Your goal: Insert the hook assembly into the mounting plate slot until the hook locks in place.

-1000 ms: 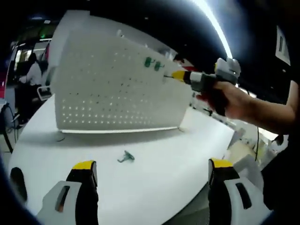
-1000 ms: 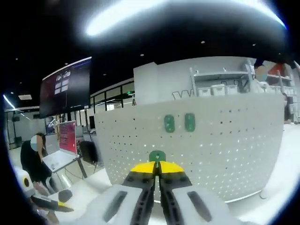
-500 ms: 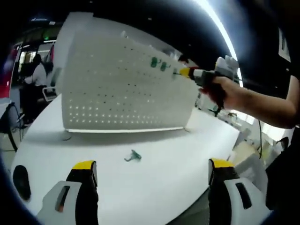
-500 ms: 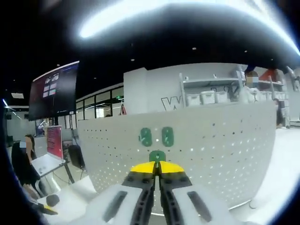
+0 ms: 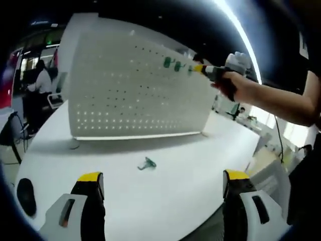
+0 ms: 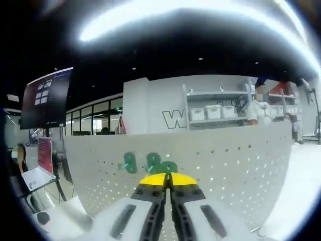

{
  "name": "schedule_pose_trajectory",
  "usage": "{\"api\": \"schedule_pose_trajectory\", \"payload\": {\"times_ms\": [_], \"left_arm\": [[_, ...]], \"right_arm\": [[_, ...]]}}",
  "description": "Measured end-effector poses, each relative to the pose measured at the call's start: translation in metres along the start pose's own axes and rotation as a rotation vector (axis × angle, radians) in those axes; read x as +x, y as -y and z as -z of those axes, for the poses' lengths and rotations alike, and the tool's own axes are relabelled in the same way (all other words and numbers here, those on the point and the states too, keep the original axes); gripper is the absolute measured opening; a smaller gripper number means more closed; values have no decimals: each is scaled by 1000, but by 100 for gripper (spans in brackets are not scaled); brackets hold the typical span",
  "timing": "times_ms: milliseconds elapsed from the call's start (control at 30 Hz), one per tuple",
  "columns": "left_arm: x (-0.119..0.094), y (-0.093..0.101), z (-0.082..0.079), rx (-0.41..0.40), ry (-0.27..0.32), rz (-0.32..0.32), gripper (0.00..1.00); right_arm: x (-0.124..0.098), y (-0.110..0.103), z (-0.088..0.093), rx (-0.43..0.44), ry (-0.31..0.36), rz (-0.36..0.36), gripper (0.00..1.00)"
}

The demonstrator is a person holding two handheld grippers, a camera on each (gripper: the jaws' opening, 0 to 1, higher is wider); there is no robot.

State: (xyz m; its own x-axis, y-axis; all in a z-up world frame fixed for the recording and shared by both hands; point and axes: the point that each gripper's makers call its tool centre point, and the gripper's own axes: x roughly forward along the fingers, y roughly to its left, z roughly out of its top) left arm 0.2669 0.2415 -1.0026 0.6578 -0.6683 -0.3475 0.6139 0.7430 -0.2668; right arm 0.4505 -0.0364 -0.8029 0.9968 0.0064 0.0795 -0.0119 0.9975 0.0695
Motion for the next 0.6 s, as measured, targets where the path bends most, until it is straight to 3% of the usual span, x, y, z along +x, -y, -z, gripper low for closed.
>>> {"api": "schedule_pose_trajectory", "payload": {"times_ms": [600], "left_arm": [[-1,-3,2,-14,-8,-18,100]], "right_arm": [[17,10,-14,-48,44,35,0]]}}
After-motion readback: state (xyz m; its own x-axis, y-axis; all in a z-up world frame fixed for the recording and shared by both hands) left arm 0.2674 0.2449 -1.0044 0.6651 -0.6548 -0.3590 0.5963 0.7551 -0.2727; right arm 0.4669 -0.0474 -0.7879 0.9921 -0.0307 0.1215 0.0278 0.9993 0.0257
